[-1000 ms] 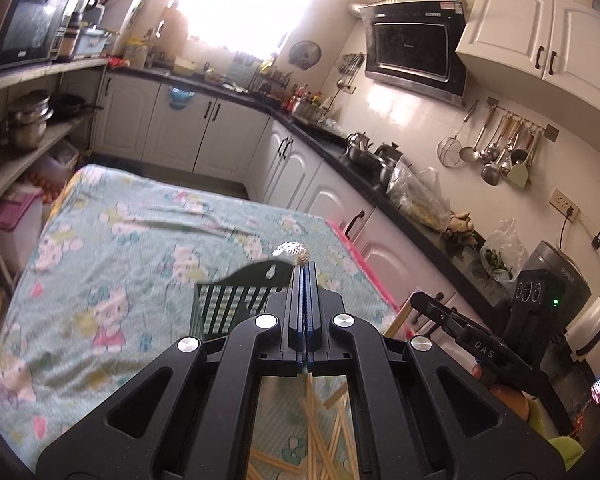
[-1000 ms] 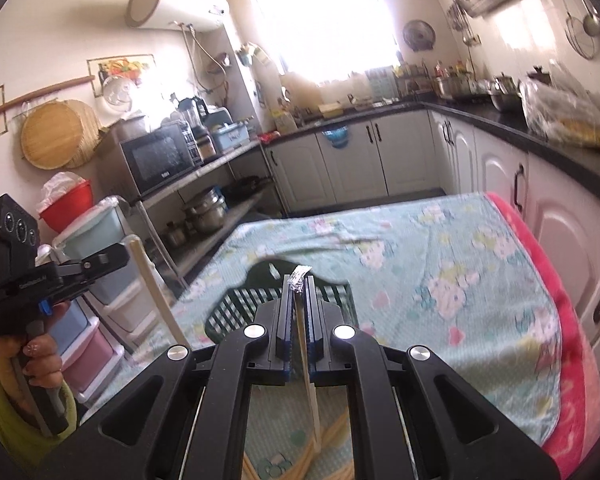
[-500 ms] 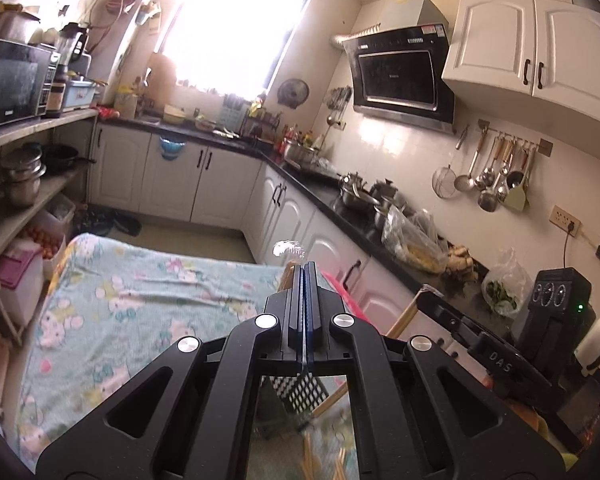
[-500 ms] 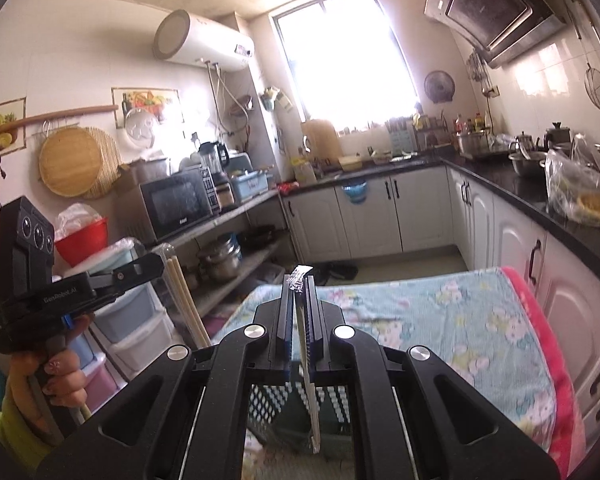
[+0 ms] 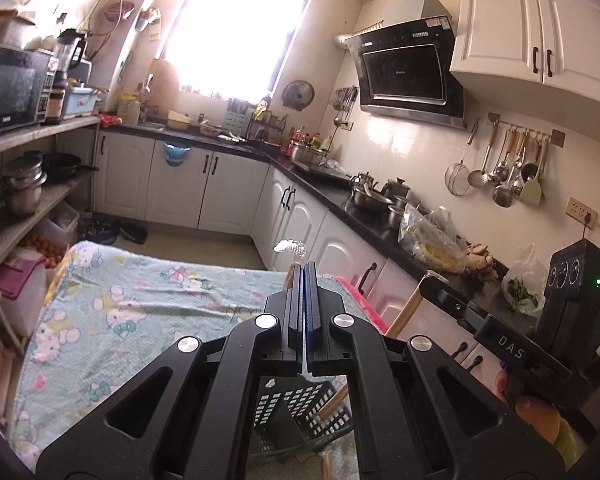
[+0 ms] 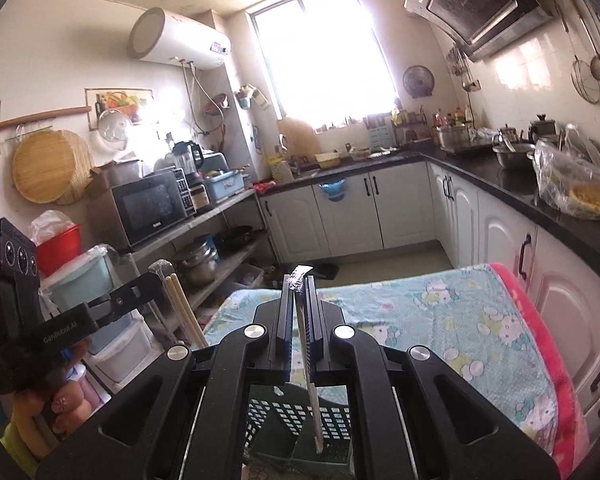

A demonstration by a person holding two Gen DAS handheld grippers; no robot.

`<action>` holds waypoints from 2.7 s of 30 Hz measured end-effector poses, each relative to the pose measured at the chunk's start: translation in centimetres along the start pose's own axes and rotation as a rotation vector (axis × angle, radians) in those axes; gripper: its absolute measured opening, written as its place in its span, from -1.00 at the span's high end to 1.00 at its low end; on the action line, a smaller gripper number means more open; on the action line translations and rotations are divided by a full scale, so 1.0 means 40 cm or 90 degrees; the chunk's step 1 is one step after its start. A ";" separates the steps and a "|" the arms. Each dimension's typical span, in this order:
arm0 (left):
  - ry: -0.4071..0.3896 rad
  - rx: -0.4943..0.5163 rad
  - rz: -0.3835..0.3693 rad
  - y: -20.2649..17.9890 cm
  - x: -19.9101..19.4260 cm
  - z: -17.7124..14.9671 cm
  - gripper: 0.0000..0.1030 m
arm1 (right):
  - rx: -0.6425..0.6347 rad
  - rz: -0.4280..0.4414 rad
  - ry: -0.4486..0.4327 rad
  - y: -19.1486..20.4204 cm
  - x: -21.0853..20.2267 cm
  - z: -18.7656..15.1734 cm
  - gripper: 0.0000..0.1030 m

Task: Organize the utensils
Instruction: 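Lift the held chopsticks with both tools and carry them over the green basket, then open the left tool over the basket while the right tool releases its chopstick, then move both tools back down to the loose chopsticks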

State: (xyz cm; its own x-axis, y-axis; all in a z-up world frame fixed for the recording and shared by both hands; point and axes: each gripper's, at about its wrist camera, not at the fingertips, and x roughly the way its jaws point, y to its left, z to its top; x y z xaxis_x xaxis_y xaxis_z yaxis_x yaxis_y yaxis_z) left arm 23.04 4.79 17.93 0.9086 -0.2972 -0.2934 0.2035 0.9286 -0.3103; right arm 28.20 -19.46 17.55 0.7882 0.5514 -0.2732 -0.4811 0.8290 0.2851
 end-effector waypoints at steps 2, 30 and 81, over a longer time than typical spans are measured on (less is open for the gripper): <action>0.010 -0.010 0.001 0.017 0.014 -0.020 1.00 | 0.008 -0.007 0.010 -0.008 0.013 -0.017 0.89; 0.077 -0.113 0.046 0.177 0.015 -0.200 1.00 | 0.054 -0.093 0.056 -0.078 0.022 -0.178 0.49; 0.105 -0.091 0.107 0.162 -0.108 -0.364 -0.64 | -0.040 -0.092 0.160 -0.015 -0.083 -0.402 -0.01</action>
State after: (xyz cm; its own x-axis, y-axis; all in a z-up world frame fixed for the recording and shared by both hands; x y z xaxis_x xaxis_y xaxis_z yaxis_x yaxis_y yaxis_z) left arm 15.11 8.84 4.02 0.8510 -0.1850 -0.4915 -0.0094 0.9304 -0.3664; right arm 19.70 -20.27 3.53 0.7346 0.4261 -0.5280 -0.3998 0.9006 0.1706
